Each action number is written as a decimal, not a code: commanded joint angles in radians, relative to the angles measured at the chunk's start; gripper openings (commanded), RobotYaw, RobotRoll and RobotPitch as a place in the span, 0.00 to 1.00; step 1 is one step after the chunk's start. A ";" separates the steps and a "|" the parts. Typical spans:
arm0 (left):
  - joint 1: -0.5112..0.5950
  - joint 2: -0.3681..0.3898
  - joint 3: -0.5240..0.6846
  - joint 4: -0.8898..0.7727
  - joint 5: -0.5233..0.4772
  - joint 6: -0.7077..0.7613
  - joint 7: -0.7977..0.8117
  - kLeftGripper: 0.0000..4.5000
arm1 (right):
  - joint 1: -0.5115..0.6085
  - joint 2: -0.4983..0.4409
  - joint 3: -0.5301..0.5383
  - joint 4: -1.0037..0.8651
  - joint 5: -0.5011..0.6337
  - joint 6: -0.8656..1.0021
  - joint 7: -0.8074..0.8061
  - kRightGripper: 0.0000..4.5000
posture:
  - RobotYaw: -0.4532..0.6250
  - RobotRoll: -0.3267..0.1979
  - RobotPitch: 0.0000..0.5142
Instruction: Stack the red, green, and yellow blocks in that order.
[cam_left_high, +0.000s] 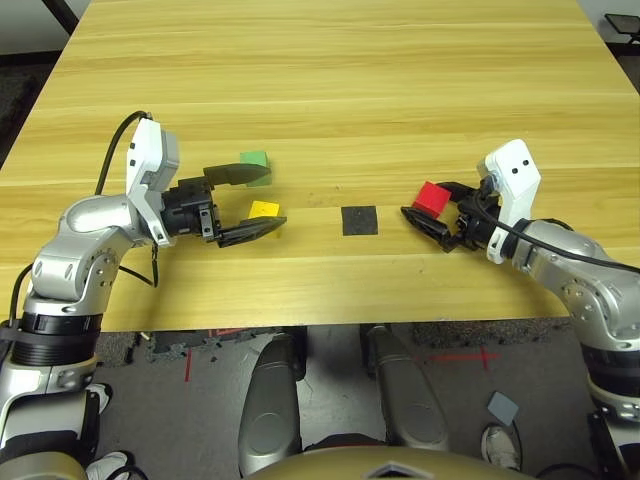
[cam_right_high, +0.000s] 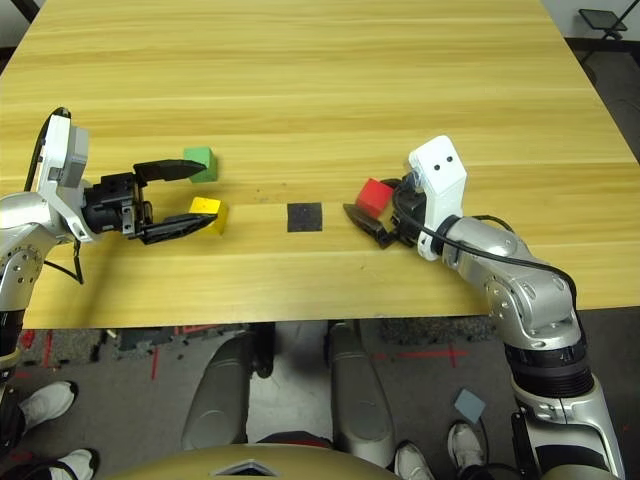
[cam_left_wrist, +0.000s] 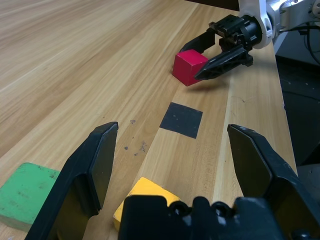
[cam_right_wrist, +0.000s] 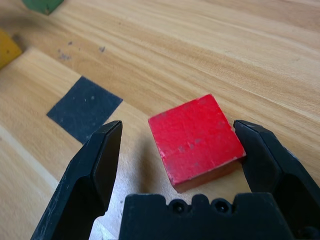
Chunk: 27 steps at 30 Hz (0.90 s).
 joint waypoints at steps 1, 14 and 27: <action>0.019 -0.010 0.013 -0.027 -0.006 0.017 0.010 0.99 | -0.011 -0.056 0.032 0.085 -0.054 -0.109 0.125 1.00 | 0.35 0.21 0.61; -0.005 -0.032 0.009 -0.049 -0.015 0.055 0.050 1.00 | -0.117 -0.099 0.129 0.356 -0.196 -0.428 0.454 0.48 | 0.35 0.22 0.60; -0.043 0.003 -0.009 -0.045 0.005 0.071 -0.006 1.00 | -0.469 -0.120 0.256 0.580 -0.201 -0.568 0.994 0.46 | 0.37 0.24 0.54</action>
